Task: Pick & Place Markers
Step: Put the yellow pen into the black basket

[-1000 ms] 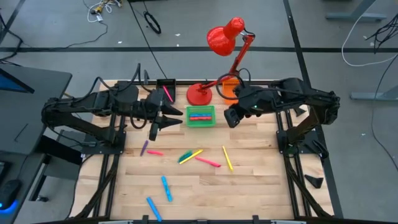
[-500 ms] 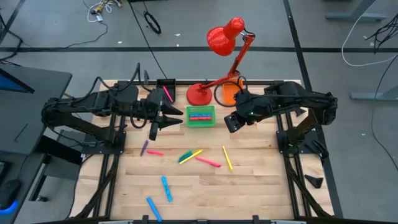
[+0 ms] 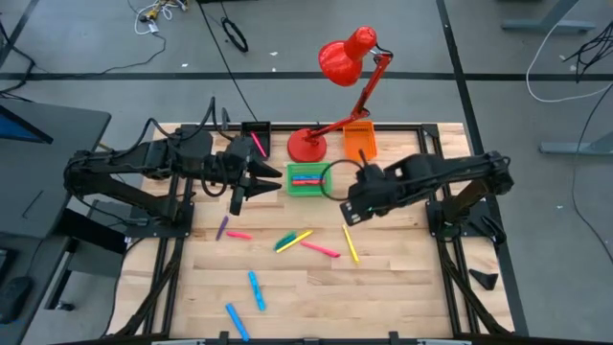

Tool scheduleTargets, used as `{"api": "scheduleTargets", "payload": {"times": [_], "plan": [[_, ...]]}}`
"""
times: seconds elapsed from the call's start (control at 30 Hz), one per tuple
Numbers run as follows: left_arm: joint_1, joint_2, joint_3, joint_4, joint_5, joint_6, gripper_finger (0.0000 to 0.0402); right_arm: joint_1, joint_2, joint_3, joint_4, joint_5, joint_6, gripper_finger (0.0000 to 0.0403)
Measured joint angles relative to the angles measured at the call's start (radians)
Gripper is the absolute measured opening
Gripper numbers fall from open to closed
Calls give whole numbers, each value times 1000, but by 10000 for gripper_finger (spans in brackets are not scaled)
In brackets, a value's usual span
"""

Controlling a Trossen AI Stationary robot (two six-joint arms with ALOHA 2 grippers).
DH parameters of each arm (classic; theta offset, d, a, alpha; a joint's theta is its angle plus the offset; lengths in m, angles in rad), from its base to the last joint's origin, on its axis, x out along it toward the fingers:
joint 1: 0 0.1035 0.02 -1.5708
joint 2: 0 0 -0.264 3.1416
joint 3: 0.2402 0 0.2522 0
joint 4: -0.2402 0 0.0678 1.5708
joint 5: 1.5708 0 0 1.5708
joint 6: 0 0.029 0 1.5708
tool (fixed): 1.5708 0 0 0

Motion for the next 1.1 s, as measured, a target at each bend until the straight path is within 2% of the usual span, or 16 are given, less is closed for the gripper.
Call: {"api": "scheduleTargets", "payload": {"times": [0.23,0.53,0.77,1.1], "plan": [[1,0,0,0,0,0,151,31,0,-159,124,-67,52,130],[1,0,0,0,0,0,151,57,0,-314,247,-67,150,130],[1,0,0,0,0,0,151,59,0,-446,443,-77,165,130],[0,0,0,0,36,-1,151,59,8,-589,580,-84,216,130]]}}
